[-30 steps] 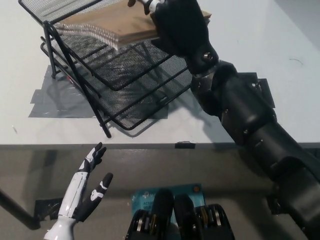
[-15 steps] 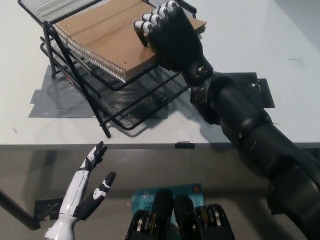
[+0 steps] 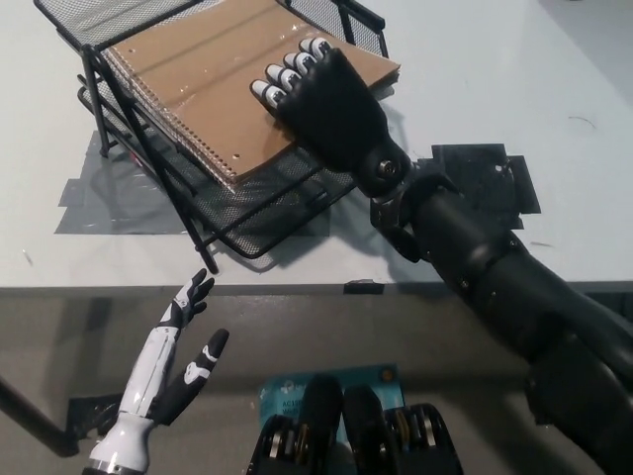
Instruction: A person hands a notebook to the robot and the robot grabs it with its right hand and places it in the file tray kept in the centre of the desk infront of it.
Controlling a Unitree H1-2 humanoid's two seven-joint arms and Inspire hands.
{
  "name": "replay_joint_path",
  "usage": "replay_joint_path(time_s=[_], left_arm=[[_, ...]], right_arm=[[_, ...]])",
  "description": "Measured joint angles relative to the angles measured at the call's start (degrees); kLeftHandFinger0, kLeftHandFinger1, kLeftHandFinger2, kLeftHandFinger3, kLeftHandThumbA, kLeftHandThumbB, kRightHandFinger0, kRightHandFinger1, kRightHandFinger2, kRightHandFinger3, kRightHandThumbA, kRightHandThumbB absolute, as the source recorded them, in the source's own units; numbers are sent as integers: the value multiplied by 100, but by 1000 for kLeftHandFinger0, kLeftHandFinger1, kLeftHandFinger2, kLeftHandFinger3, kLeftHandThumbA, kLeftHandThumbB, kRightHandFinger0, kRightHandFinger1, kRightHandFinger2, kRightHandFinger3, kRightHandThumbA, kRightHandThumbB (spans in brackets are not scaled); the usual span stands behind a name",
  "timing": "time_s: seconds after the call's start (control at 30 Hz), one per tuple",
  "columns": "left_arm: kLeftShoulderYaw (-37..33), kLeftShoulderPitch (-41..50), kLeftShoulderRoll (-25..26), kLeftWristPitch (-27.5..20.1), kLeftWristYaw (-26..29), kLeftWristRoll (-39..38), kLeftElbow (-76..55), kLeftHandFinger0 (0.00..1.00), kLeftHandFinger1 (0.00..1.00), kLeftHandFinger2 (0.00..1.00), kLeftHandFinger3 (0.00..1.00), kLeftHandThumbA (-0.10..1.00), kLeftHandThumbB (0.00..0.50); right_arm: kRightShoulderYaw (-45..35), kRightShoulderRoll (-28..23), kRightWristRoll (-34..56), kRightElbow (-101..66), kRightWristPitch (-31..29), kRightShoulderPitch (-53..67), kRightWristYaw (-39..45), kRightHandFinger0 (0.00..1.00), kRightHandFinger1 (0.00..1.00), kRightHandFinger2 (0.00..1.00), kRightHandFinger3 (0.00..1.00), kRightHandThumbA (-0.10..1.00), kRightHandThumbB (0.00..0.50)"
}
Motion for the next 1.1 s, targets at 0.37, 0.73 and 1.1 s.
replay_joint_path(time_s=[0.37, 0.73, 1.1], left_arm=[[-5, 6, -2, 1, 0, -4, 0, 976, 982, 982, 1000, 830, 215], [-53, 12, -2, 16, -5, -14, -1, 970, 973, 975, 1000, 805, 225], [-84, 12, -2, 25, -5, -32, -2, 962, 968, 958, 1000, 808, 217]], right_arm=[[-1230, 167, 421, -617, 207, 491, -39, 0, 0, 97, 341, 382, 0], [-2545, 410, 1013, -1360, 549, 649, -13, 0, 0, 67, 438, 990, 0], [-2622, 368, 1184, -1593, 636, 690, 13, 0, 0, 0, 352, 620, 0]])
